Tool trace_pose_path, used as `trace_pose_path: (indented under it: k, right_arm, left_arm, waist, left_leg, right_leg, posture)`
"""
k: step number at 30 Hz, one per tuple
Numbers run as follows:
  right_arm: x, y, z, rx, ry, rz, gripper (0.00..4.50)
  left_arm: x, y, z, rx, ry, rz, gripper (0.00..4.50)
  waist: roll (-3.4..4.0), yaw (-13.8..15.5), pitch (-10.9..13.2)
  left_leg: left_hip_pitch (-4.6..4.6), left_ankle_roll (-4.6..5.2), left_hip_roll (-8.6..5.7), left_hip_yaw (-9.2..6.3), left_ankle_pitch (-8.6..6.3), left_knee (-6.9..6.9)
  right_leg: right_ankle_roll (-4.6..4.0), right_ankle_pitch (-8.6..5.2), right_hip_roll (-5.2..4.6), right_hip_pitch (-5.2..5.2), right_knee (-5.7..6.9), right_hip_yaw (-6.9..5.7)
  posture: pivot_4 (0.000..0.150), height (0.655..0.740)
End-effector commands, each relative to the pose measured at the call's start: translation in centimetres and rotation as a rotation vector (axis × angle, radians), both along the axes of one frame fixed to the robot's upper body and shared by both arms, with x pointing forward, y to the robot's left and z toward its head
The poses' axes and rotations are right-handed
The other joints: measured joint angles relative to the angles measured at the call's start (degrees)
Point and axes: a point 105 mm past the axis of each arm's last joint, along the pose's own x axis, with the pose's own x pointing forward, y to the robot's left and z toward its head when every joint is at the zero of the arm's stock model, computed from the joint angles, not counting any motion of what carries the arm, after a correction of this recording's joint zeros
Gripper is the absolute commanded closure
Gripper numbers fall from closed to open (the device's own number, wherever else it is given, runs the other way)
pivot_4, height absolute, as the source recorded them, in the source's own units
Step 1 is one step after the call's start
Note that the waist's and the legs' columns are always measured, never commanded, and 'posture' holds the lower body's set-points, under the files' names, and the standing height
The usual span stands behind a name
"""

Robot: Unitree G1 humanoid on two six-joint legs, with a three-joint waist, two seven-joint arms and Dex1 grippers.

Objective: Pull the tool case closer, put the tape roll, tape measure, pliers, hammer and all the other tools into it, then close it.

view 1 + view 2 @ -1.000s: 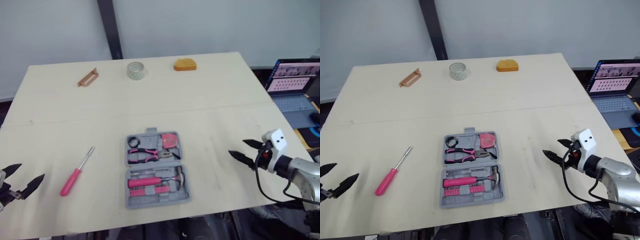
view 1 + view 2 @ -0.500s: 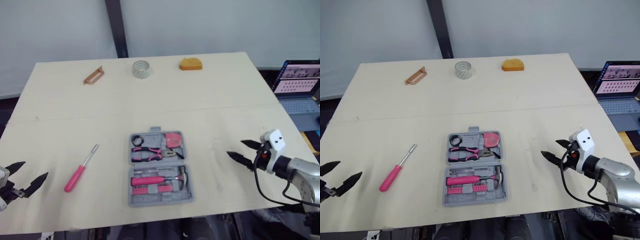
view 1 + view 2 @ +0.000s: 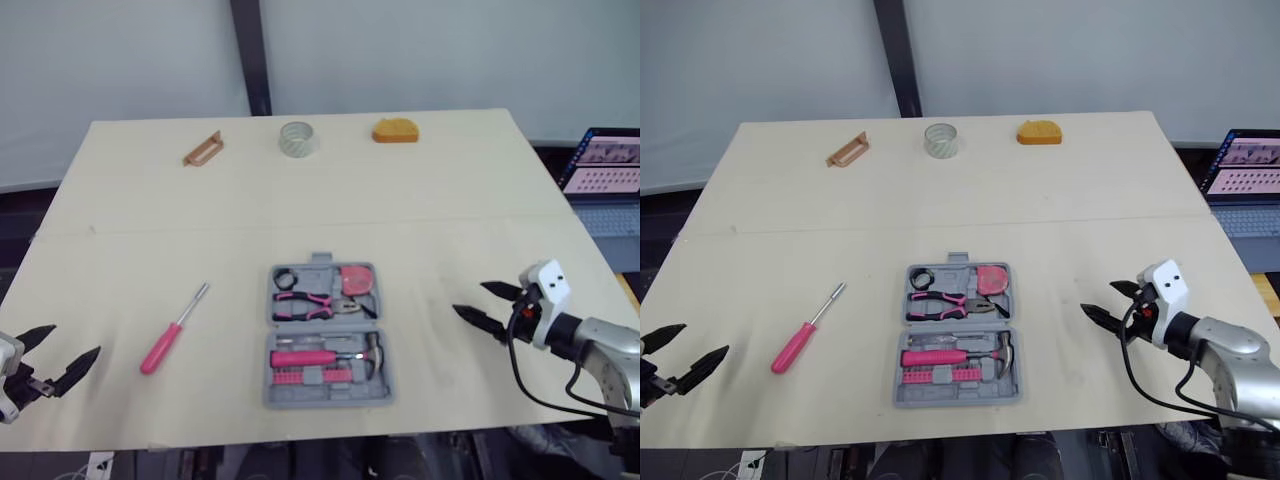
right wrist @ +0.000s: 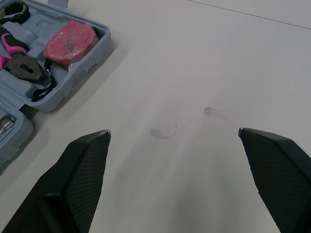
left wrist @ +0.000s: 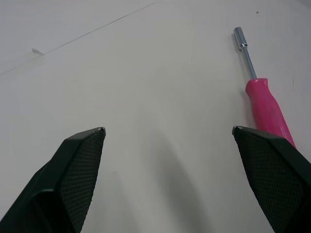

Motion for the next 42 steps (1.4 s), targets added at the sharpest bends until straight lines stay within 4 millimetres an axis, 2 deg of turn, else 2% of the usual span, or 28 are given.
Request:
trace_pose_path:
  k: [1, 9, 10, 11, 12, 13, 15, 25, 32, 35, 38, 42]
  right_arm:
    - [0.0, -0.3, 1.0, -0.01, -0.035, -0.007, 0.03]
    - [-0.1, -0.3, 1.0, -0.007, -0.037, -0.004, 0.03]
    - [-0.1, -0.3, 0.9, 0.002, -0.032, -0.011, 0.03]
    - [0.0, -0.4, 0.9, 0.001, -0.03, -0.016, 0.03]
    - [0.0, -0.4, 0.9, -0.001, -0.031, -0.016, 0.03]
    - [0.0, -0.4, 0.9, -0.003, -0.031, -0.015, 0.03]
    - [0.0, -0.4, 0.9, -0.006, -0.032, -0.012, 0.03]
    - [-0.1, -0.6, 0.7, -0.009, -0.028, -0.012, 0.03]
    - [0.1, -0.1, 1.8, 0.037, -0.062, 0.01, 0.03]
    - [0.2, 1.0, 2.6, 0.045, -0.059, 0.059, 0.03]
    - [-0.1, 3.4, 4.3, 0.11, -0.059, 0.178, 0.03]
    - [-1.2, 8.1, 6.3, 0.126, -0.057, 0.428, 0.03]
  left_arm:
    - [0.2, -0.3, 0.7, 0.018, -0.026, -0.012, 0.0]
    - [0.7, -0.5, 0.9, 0.016, -0.032, -0.022, 0.0]
    - [0.7, -0.6, 0.9, 0.016, -0.032, -0.023, 0.0]
    - [0.8, -0.6, 0.9, 0.016, -0.032, -0.023, 0.0]
    - [0.8, -0.6, 0.9, 0.016, -0.033, -0.023, 0.0]
    - [0.8, -0.5, 0.9, 0.016, -0.033, -0.024, 0.0]
    - [0.8, -0.6, 0.9, 0.016, -0.034, -0.024, 0.0]
    - [1.1, -0.7, 0.8, 0.009, -0.035, -0.026, 0.0]
    - [1.3, -0.7, 1.0, -0.013, -0.05, -0.01, 0.0]
    - [1.2, -0.6, 1.2, -0.047, -0.05, -0.001, 0.0]
    - [0.9, -1.0, 1.1, -0.076, -0.039, -0.015, 0.0]
    - [1.2, -2.0, 0.3, -0.085, -0.02, -0.044, 0.0]
  waist:
    - [0.0, -0.1, 0.0]
    - [0.05, -0.4, 0.1]
    - [0.05, -0.8, 0.1]
    - [-0.02, -1.0, 0.1]
    - [-0.05, -1.1, 0.1]
    - [-0.06, -0.8, 0.1]
    - [-0.07, -0.2, 0.1]
    - [-0.08, 0.0, 0.1]
    - [-0.08, 0.0, 0.1]
    - [-0.08, 0.0, 0.1]
    - [-0.07, -0.1, 0.1]
    - [-0.07, -0.1, 0.1]
  left_leg:
    - [0.0, 0.0, 0.02, 0.04, -0.02, 0.0]
    - [-0.03, -0.03, 0.11, 0.04, -0.05, -0.03]
    - [-0.29, 0.07, -0.08, -0.46, -0.01, -0.22]
    - [-0.09, 0.18, -0.46, -1.06, 0.29, -0.64]
    - [-0.04, 0.21, -0.65, -1.24, 0.41, -0.83]
    - [0.17, 0.16, -0.64, -1.17, 0.44, -0.75]
    - [0.04, 0.13, -0.53, -0.96, 0.44, -0.69]
    - [0.05, 0.08, -0.38, -0.17, 0.43, -0.75]
    - [0.05, 0.03, -0.23, -0.02, 0.4, -0.75]
    - [0.05, 0.01, -0.18, 0.0, 0.39, -0.74]
    - [0.04, 0.0, -0.16, 0.01, 0.38, -0.73]
    - [0.05, -0.06, -0.05, 0.05, 0.35, -0.74]
  right_leg:
    - [0.0, 0.0, 0.03, -0.02, -0.01, 0.04]
    - [-0.01, 0.01, 0.15, 0.07, -0.05, 0.07]
    - [0.01, 0.0, -0.13, 0.63, -0.26, -0.61]
    - [0.09, -0.04, -0.63, 1.05, -0.43, -1.41]
    - [0.17, -0.04, -0.8, 1.12, -0.42, -1.48]
    - [0.21, -0.02, -0.77, 0.91, -0.32, -1.29]
    - [0.2, -0.02, -0.6, 0.58, -0.33, -1.01]
    - [0.18, 0.01, -0.38, 0.02, -0.19, -0.18]
    - [0.16, 0.02, -0.22, -0.06, -0.19, -0.07]
    - [0.15, 0.03, -0.18, -0.08, -0.18, -0.05]
    - [0.13, 0.04, -0.16, -0.11, -0.18, -0.02]
    - [0.12, 0.05, -0.03, -0.14, -0.19, 0.03]
  posture:
    - [0.15, 0.74]
    - [0.15, 0.74]
    - [0.15, 0.74]
    - [0.15, 0.74]
    - [0.15, 0.74]
    - [0.15, 0.74]
    - [0.15, 0.74]
    - [0.15, 0.74]
    - [0.15, 0.74]
    - [0.15, 0.74]
    - [0.15, 0.74]
    - [0.15, 0.74]
